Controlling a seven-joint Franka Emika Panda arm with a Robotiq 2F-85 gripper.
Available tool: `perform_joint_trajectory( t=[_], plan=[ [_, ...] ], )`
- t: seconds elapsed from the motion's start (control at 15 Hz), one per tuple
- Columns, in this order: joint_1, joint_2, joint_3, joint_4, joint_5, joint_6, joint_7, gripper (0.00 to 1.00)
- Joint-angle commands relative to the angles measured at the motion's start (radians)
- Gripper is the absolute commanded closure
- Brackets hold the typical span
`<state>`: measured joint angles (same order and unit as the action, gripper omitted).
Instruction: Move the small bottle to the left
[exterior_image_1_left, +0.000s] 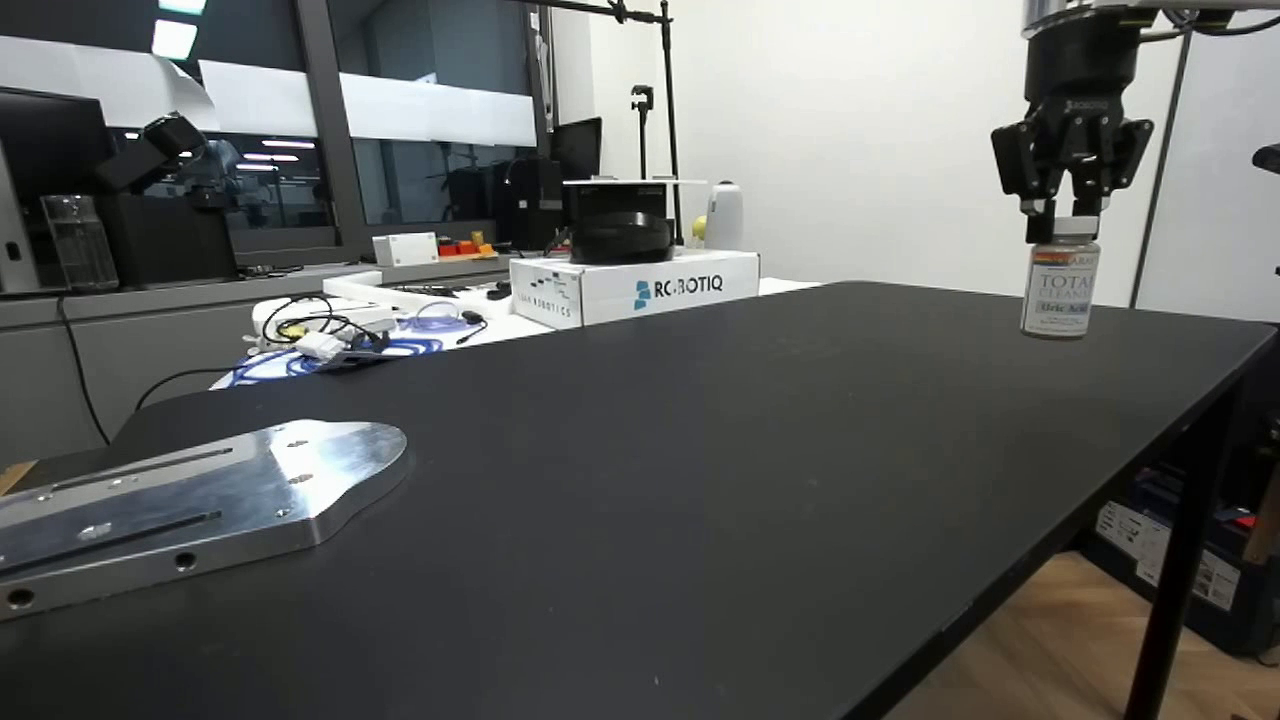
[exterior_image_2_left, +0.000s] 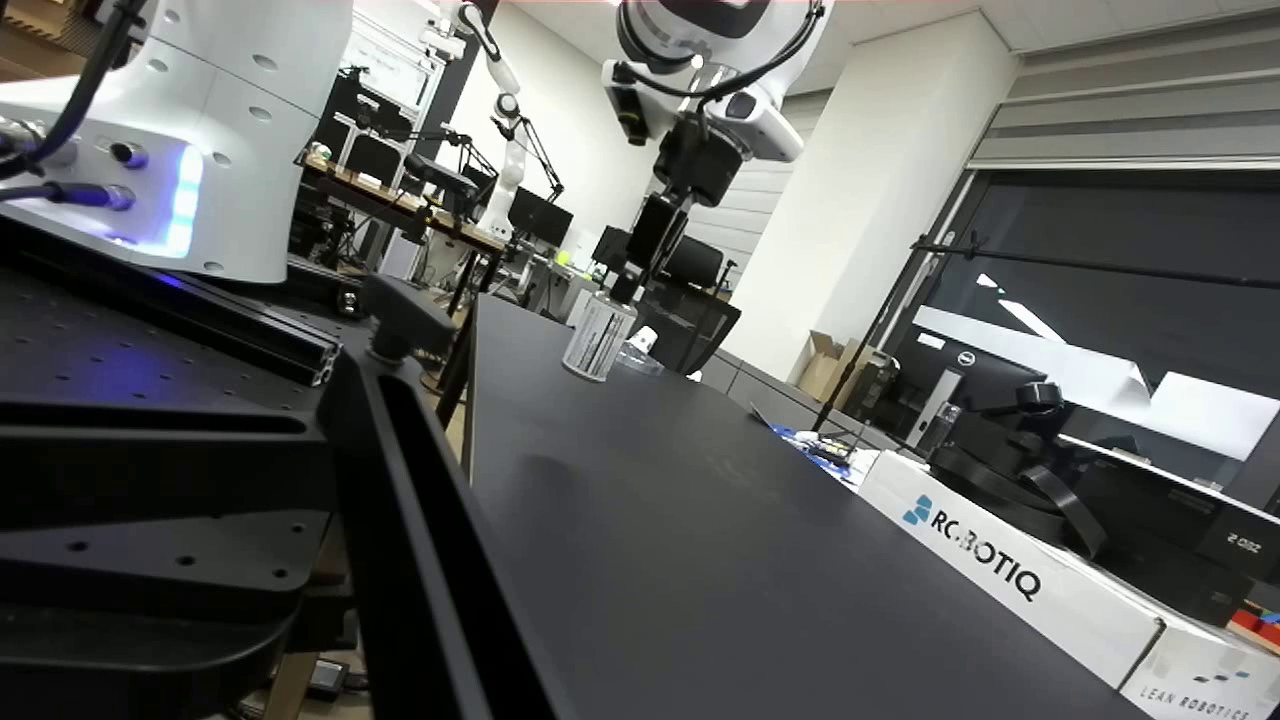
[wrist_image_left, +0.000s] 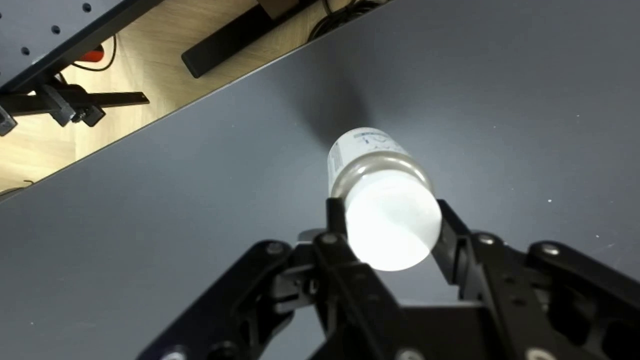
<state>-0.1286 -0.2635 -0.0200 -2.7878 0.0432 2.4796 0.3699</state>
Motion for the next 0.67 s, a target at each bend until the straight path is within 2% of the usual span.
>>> perform_joint_trajectory(
  t=[0.0, 0.6],
  plan=[
    [0.000, 0.042, 0.003, 0.001, 0.007, 0.055, 0.015, 0.81],
    [0.025, 0.169, 0.001, 0.001, 0.040, 0.155, 0.021, 0.81]
  ],
)
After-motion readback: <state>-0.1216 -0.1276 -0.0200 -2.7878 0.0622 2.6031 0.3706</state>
